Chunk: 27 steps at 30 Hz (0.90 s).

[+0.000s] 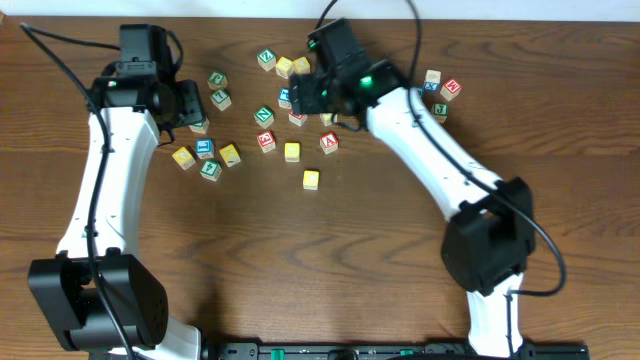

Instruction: Spell out CORL

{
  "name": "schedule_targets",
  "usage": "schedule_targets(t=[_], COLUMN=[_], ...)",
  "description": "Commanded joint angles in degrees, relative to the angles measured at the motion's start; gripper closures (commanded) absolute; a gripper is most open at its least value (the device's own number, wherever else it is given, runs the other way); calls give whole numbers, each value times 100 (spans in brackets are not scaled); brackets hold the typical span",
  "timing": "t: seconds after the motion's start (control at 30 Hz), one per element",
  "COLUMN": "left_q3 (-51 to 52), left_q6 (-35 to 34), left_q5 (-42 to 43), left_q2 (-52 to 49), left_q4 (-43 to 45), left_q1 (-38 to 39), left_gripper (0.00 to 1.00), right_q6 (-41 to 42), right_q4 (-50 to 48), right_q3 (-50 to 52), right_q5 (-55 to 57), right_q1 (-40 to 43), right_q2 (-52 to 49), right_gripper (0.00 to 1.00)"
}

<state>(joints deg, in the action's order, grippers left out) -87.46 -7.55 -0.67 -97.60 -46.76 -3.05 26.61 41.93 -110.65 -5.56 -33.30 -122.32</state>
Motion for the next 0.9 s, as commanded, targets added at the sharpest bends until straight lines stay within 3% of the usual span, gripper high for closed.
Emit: schedule_targets(t=[0.0,0.87], left_q3=[-42,-39], left_q6=[-162,-177], left_q5=[-153,-151], left_q2=[138,138], left_q4=[-57,-188], left_q1=[-179,-219], left_gripper=[40,40], right_q6=[275,643], right_q4=[-70,-131], right_q3=[-98,-98], right_q5=[33,273], right_q1=[-203,-507], right_q2=[-286,-1126], right_gripper=[26,48])
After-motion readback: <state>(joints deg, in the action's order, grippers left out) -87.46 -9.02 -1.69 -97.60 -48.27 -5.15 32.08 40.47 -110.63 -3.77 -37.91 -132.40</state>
